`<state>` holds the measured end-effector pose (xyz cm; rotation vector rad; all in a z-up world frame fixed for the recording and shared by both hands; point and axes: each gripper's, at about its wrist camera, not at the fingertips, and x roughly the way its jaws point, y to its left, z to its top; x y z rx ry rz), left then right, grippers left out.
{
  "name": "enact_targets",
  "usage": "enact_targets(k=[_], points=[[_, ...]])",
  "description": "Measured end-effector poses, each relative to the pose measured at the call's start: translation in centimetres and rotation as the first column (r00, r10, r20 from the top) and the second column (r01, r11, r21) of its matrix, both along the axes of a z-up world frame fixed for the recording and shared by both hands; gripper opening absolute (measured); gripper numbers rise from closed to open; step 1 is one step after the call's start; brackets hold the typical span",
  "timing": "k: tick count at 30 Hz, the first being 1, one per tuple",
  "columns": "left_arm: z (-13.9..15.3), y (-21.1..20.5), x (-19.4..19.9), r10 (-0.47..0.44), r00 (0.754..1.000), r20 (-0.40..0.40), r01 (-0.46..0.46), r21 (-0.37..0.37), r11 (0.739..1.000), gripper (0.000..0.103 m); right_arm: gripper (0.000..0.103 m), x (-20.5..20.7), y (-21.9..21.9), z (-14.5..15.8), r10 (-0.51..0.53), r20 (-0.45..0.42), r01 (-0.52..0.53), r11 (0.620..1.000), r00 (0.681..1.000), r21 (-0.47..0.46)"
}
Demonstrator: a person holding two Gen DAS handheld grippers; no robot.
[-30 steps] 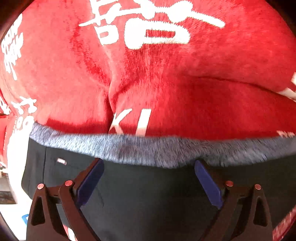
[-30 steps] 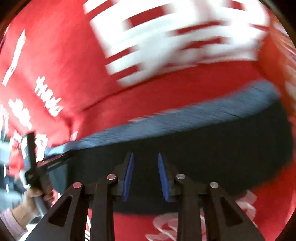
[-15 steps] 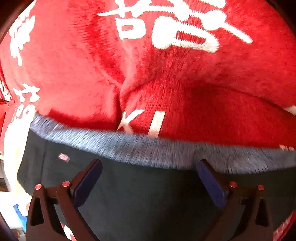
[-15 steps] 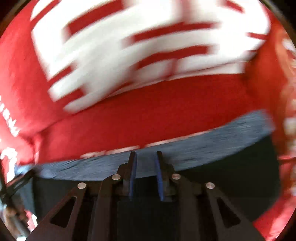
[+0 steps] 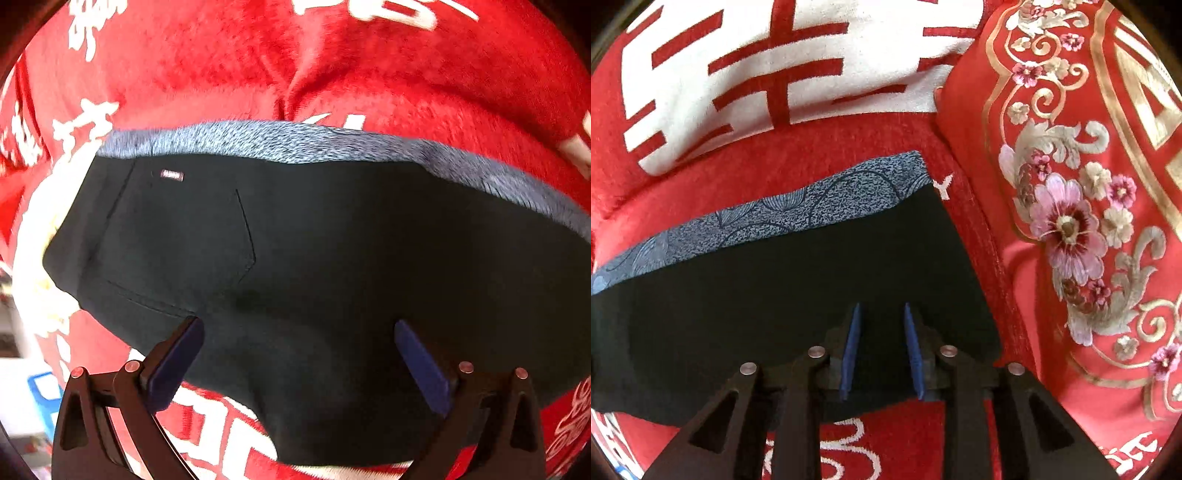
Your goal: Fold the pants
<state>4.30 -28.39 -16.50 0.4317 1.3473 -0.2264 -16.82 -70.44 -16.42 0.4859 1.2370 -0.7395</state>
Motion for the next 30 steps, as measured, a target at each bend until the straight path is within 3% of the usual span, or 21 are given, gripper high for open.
enact_targets(k=[2, 4, 9, 13, 16, 19, 22, 25, 28, 30], points=[[0.6, 0.1, -0.7, -0.028, 1.0, -0.004, 0.028, 0.015, 0.999, 0.103, 0.041, -0.2, -1.2, 0.1, -0.022, 0.003, 0.022, 0.999, 1.0, 0.033], [1.1, 0.4, -1.7, -0.041, 0.999, -0.008, 0.042, 0.016, 0.999, 0.103, 0.043, -0.4, -0.5, 0.7, -0.031, 0.006, 0.03, 0.998, 1.0, 0.05], [0.3, 1.1, -4.4, -0.079, 0.997, 0.023, 0.078, 0.027, 0.997, 0.103, 0.043, -1.3, 4.6, 2.4, 0.017, 0.046, -0.021, 0.995, 0.999, 0.1], [0.0, 0.4, -4.0, -0.1, 0.994, 0.044, 0.099, 0.035, 0.995, 0.103, 0.044, -0.5, 10.1, 3.4, 0.116, 0.11, -0.135, 0.972, 0.987, 0.19], [0.0, 0.9, -3.7, -0.085, 0.996, 0.039, 0.085, 0.008, 0.996, 0.103, 0.044, 1.6, 14.9, 3.4, 0.245, 0.159, -0.276, 0.935, 0.956, 0.222], [0.2, 0.6, -4.3, -0.087, 0.995, 0.042, 0.087, -0.002, 0.996, 0.103, 0.044, 4.1, 19.7, 4.2, 0.382, 0.207, -0.419, 0.889, 0.901, 0.185], [0.4, 0.5, -5.1, -0.089, 0.995, 0.052, 0.089, -0.009, 0.996, 0.103, 0.044, 6.2, 21.9, 5.0, 0.408, 0.261, -0.456, 0.874, 0.875, 0.165], [0.4, 0.6, -5.4, -0.08, 0.995, 0.054, 0.081, -0.022, 0.996, 0.103, 0.044, 8.6, 21.6, 3.8, 0.395, 0.257, -0.443, 0.882, 0.882, 0.162], [0.4, 0.8, -5.4, -0.059, 0.997, 0.044, 0.06, -0.04, 0.997, 0.103, 0.044, 9.4, 22.0, 1.7, 0.397, 0.174, -0.426, 0.885, 0.901, 0.185], [0.3, 1.0, -5.3, -0.049, 0.998, 0.04, 0.051, -0.053, 0.997, 0.103, 0.044, 9.4, 22.5, 1.0, 0.423, 0.155, -0.446, 0.88, 0.893, 0.162]])
